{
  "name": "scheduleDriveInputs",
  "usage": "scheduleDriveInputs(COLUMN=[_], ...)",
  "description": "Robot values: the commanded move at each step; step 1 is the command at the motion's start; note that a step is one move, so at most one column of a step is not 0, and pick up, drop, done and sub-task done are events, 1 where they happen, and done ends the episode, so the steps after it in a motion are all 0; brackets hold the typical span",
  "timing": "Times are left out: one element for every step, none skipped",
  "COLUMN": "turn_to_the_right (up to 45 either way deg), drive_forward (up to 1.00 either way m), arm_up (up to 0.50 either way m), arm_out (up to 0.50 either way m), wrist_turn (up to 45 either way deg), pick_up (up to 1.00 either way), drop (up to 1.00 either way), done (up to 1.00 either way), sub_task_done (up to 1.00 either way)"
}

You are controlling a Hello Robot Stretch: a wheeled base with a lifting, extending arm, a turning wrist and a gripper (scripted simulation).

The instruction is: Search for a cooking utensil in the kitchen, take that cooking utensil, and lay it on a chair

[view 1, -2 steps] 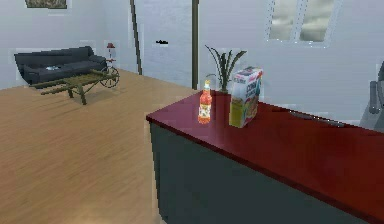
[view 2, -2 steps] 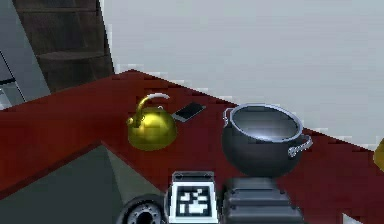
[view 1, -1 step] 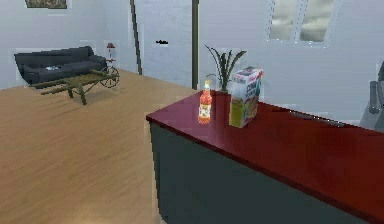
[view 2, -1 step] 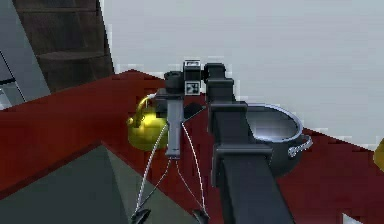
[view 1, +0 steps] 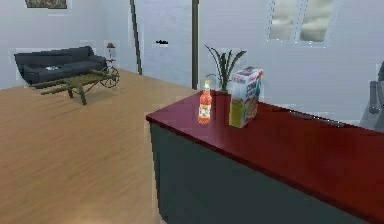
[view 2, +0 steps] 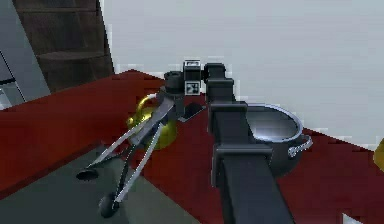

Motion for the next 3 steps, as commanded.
scheduleDriveInputs(turn_to_the_right=[0.0, 0.0, 0.0], drive_forward=[0.00, 0.00, 0.00], arm_up=[0.00, 0.00, 0.00], arm_out=[0.00, 0.00, 0.00], wrist_turn=[45.0, 45.0, 18.0], pick_up=[0.00, 0.00, 0.00], drop=[0.00, 0.00, 0.00], done=[0.00, 0.00, 0.00], sub_task_done=[0.00, 0.00, 0.00])
